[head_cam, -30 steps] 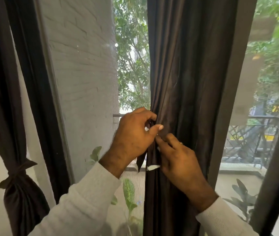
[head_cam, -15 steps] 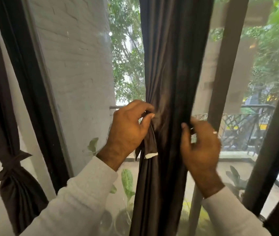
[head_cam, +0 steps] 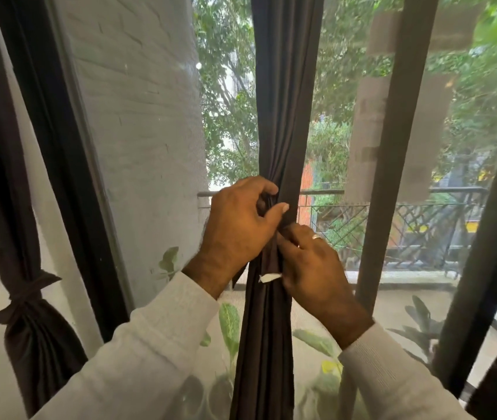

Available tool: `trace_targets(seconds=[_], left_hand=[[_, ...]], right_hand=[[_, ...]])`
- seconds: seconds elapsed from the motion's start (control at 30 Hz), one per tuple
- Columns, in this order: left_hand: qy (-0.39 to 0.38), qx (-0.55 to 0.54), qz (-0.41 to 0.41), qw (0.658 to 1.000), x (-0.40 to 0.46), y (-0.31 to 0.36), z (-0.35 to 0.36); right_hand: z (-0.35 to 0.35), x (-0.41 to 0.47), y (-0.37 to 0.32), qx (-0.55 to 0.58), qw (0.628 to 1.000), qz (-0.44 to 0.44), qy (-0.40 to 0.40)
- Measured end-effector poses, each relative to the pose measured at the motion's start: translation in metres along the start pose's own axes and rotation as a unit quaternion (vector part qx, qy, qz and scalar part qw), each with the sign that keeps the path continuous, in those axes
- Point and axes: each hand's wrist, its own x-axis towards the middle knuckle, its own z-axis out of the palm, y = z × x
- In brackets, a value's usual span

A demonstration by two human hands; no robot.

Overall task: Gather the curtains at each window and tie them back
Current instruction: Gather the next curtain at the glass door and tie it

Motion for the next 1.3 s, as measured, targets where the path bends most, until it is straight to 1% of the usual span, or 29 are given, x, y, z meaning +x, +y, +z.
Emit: trace_targets(seconds=[0.07,0.13,0.17,0.2,0.27,0.3,0.33,0.4,0.43,0.47,0.5,0.6,0.7,0.77,0.8,0.83,0.87,0.93,1.0,1.07,1.17,1.23,1.3], left_hand=[[0.012,0.016,-0.002,1.0,0.002,0.0,-0.002],[0.011,0.02,-0.009,1.0,0.005,-0.002,-0.004],[0.006,0.017,-0.015,1.0,0.006,-0.003,-0.006],[0.0,0.011,-0.02,1.0,0.006,-0.004,-0.007],[-0.011,-0.006,-0.026,1.0,0.006,-0.006,-0.01],[-0.016,-0.017,-0.028,0.999,0.005,-0.007,-0.012],[-0.02,-0.027,-0.033,0.999,0.005,-0.008,-0.013],[-0.027,-0.042,-0.039,0.998,0.005,-0.01,-0.014],[-0.028,-0.049,-0.039,0.998,0.005,-0.01,-0.014],[-0.029,-0.059,-0.038,0.997,0.007,-0.011,-0.015],[-0.032,-0.072,-0.041,0.996,0.007,-0.011,-0.017],[-0.058,-0.092,-0.036,0.993,0.01,-0.01,-0.027],[-0.103,-0.103,-0.05,0.988,0.014,-0.016,-0.035],[-0.128,-0.14,-0.071,0.979,0.017,-0.024,-0.041],[-0.13,-0.158,-0.077,0.976,0.017,-0.027,-0.044],[-0.12,-0.168,-0.079,0.975,0.016,-0.028,-0.046],[-0.102,-0.163,-0.075,0.978,0.014,-0.028,-0.046],[-0.052,-0.12,-0.044,0.99,0.007,-0.025,-0.041],[-0.017,-0.094,-0.015,0.995,0.001,-0.025,-0.033],[-0.001,-0.082,-0.01,0.997,-0.004,-0.026,-0.026],[0.003,-0.055,-0.006,0.998,-0.005,-0.025,-0.021],[-0.005,-0.058,-0.003,0.998,-0.003,-0.019,-0.019],[-0.02,-0.091,-0.013,0.996,0.001,-0.013,-0.018]], right_hand=[[-0.001,0.0,0.007,0.018,0.999,-0.031,-0.034],[0.001,-0.002,0.015,0.054,0.997,-0.027,-0.039],[0.002,-0.001,0.017,0.079,0.997,-0.003,-0.018],[0.003,0.0,0.018,0.1,0.994,0.038,0.02],[0.002,0.004,0.021,0.119,0.972,0.164,0.116],[0.003,0.007,0.025,0.145,0.951,0.236,0.139],[0.003,0.011,0.03,0.202,0.924,0.3,0.128],[0.004,0.022,0.038,0.364,0.839,0.4,0.064],[0.003,0.026,0.041,0.423,0.799,0.427,0.038],[0.001,0.029,0.043,0.449,0.778,0.44,0.017],[-0.002,0.032,0.045,0.46,0.77,0.441,0.0],[-0.009,0.036,0.048,0.486,0.767,0.418,-0.034],[-0.012,0.037,0.055,0.523,0.751,0.402,-0.02],[-0.012,0.035,0.058,0.558,0.73,0.393,0.004],[-0.012,0.035,0.058,0.563,0.726,0.394,0.025],[-0.012,0.034,0.058,0.546,0.734,0.4,0.057],[-0.01,0.033,0.056,0.507,0.754,0.407,0.094],[-0.007,0.03,0.046,0.38,0.816,0.398,0.175],[-0.007,0.026,0.023,0.24,0.891,0.311,0.229],[-0.007,0.02,-0.002,0.163,0.935,0.207,0.238],[0.001,0.011,-0.02,0.102,0.972,0.084,0.197],[0.008,0.011,-0.021,0.084,0.98,0.048,0.173],[0.012,0.013,-0.019,0.098,0.98,0.038,0.168]])
